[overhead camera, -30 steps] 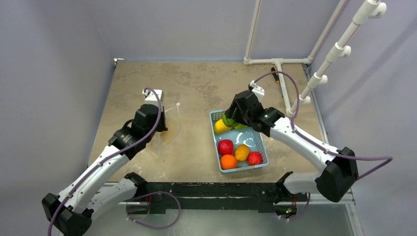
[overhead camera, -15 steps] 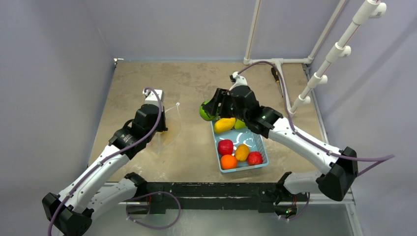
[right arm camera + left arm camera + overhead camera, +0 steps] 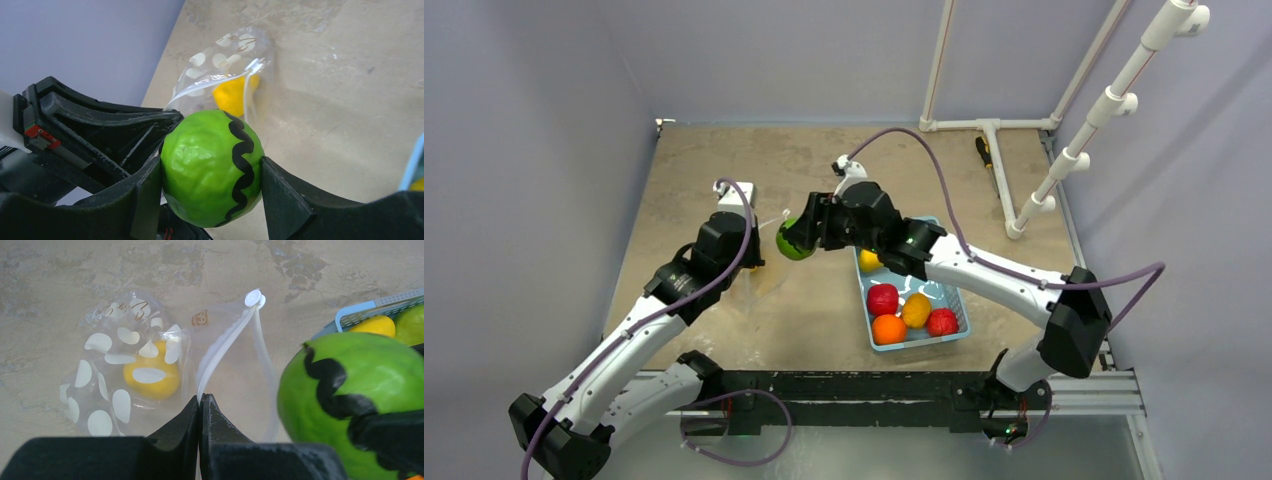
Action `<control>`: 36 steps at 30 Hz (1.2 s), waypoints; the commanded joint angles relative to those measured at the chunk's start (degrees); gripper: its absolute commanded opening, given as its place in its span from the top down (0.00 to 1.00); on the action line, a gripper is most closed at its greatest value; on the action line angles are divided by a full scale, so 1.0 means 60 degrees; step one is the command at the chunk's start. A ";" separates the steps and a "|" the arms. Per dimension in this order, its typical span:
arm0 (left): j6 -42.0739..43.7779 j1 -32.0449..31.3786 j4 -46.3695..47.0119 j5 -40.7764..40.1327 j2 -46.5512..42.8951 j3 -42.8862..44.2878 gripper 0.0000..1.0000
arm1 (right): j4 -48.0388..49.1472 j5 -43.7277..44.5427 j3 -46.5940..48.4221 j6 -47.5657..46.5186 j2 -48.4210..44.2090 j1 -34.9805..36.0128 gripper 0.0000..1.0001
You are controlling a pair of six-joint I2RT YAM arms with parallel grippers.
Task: Place the food in the zip-top bag and seal the zipper
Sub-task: Place the fake fruit in the zipper food storage bag.
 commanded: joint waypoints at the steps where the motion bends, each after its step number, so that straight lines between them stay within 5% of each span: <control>1: 0.0163 -0.0013 0.0337 -0.0050 -0.0183 -0.0012 1.00 | 0.0857 -0.0256 0.0598 0.0032 0.0357 0.0445 0.97; 14: 0.0181 -0.0010 0.0337 -0.0028 -0.0308 -0.0012 1.00 | 0.1386 -0.0176 0.0787 0.0506 0.1738 0.0730 0.88; 19: 0.0168 -0.0012 0.0337 -0.0046 -0.0339 -0.0007 1.00 | 0.1365 0.0106 0.0909 0.0721 0.2192 0.0811 0.70; 24: 0.0170 -0.0016 0.0333 -0.0059 -0.0313 -0.0013 1.00 | 0.1274 0.0318 0.1079 0.0823 0.2467 0.0851 0.32; 29: 0.0165 -0.0016 0.0319 -0.0090 -0.0309 -0.0010 1.00 | 0.1280 0.0305 0.1120 0.0768 0.2421 0.0855 0.11; 36: 0.0166 -0.0014 0.0319 -0.0104 -0.0280 -0.0008 1.00 | 0.1113 0.0626 0.0898 0.0817 0.1760 0.0848 0.07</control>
